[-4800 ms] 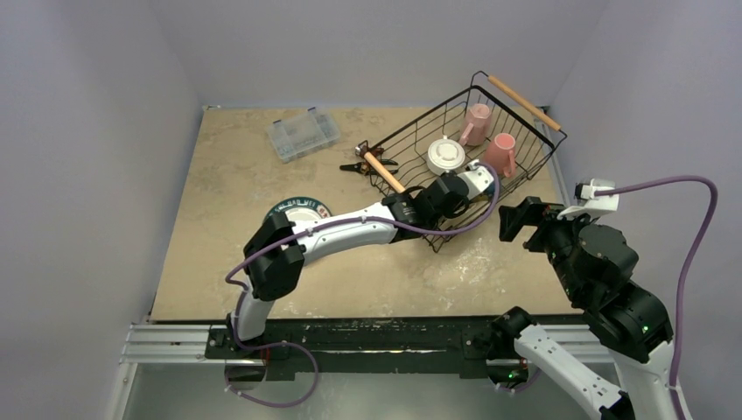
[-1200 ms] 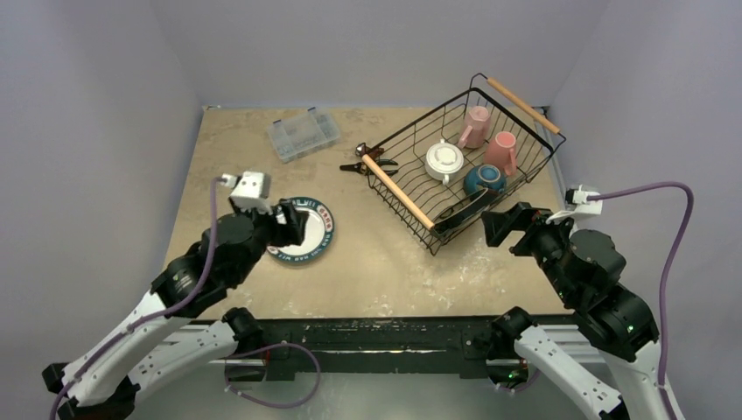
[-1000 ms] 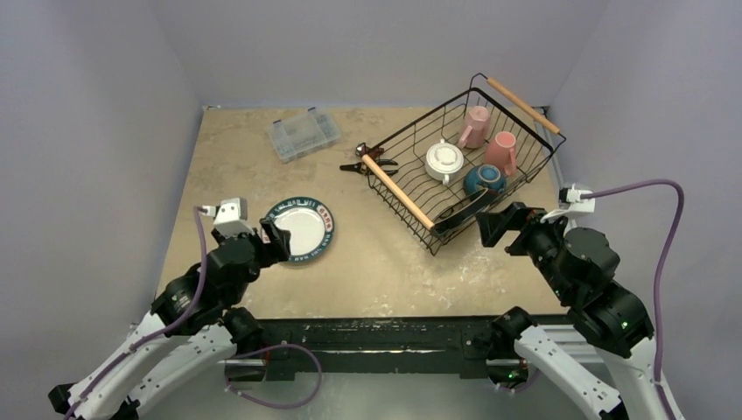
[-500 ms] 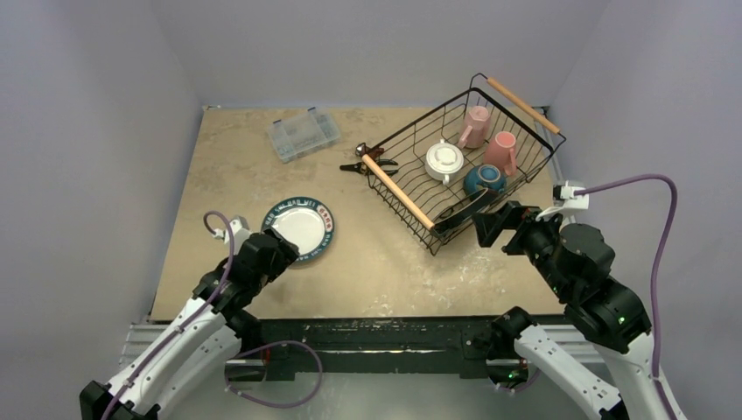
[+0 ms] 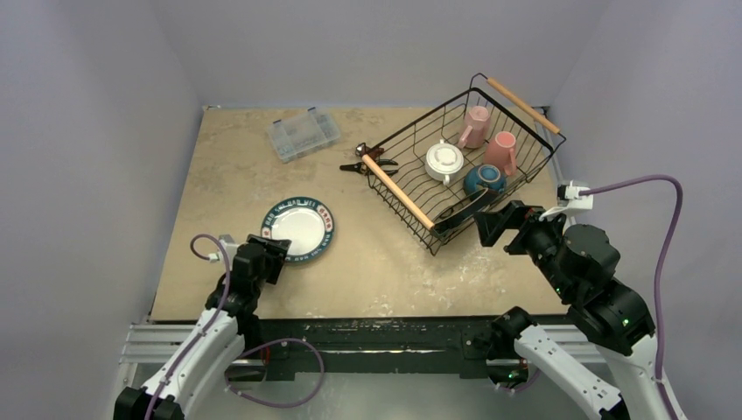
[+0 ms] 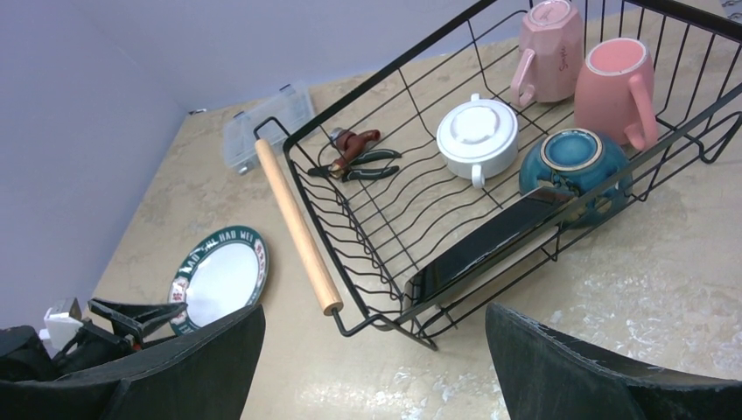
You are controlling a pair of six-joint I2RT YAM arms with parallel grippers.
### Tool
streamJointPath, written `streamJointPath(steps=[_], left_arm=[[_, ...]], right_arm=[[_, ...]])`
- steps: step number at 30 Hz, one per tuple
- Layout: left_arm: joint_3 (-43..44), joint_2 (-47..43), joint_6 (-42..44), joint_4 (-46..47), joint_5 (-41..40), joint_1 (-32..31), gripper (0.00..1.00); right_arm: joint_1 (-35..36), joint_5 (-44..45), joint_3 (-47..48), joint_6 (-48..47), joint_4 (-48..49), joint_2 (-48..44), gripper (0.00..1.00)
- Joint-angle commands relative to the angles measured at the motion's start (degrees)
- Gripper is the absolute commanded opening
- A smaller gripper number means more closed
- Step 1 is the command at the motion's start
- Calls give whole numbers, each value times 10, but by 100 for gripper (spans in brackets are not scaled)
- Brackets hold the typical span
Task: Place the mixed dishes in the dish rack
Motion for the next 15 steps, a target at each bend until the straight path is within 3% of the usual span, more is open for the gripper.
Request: streamJointPath(steps=[1,6,13,15], left_arm=[[2,22,5,26,-56,7,63],[-8,40,-19,36,-81,10,54],[-15,92,-16,100,-92,10,50],[-19,94,-14,103,-101,10,42]], right_arm=[[1,-5,26,8,5,3,99],[1,-5,34,6,4,5,99],[1,-6,37,6,4,7,99],[1,-6,37,7,4,6,99]])
